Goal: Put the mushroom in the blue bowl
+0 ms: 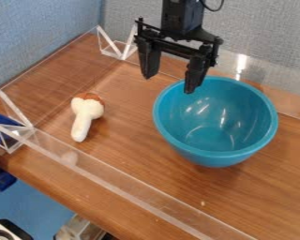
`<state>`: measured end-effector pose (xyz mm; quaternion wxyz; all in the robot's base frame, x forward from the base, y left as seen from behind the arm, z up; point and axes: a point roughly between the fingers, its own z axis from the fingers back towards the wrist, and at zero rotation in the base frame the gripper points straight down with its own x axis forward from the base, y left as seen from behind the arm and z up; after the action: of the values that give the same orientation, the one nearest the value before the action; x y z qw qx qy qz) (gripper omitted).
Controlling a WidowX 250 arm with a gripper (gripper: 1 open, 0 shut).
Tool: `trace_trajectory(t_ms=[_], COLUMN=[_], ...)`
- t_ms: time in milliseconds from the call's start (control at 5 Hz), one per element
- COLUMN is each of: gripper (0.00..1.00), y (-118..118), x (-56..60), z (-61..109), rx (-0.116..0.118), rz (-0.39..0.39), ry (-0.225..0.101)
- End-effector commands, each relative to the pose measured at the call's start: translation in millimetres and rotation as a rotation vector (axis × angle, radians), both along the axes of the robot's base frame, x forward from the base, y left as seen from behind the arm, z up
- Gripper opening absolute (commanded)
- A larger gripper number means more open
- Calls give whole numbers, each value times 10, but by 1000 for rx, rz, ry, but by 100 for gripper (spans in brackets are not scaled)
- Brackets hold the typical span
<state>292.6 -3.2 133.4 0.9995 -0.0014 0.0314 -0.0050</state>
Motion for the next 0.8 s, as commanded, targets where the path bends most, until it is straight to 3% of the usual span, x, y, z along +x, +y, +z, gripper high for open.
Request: trace_trajectory(t_ms=[0,200,600], gripper=[100,100,100], y=[28,128,743], x=[-15,-50,-296], z=[-63,-122,-129], rx=[-3,-8,1], rz=[7,31,129], ry=[14,24,-8])
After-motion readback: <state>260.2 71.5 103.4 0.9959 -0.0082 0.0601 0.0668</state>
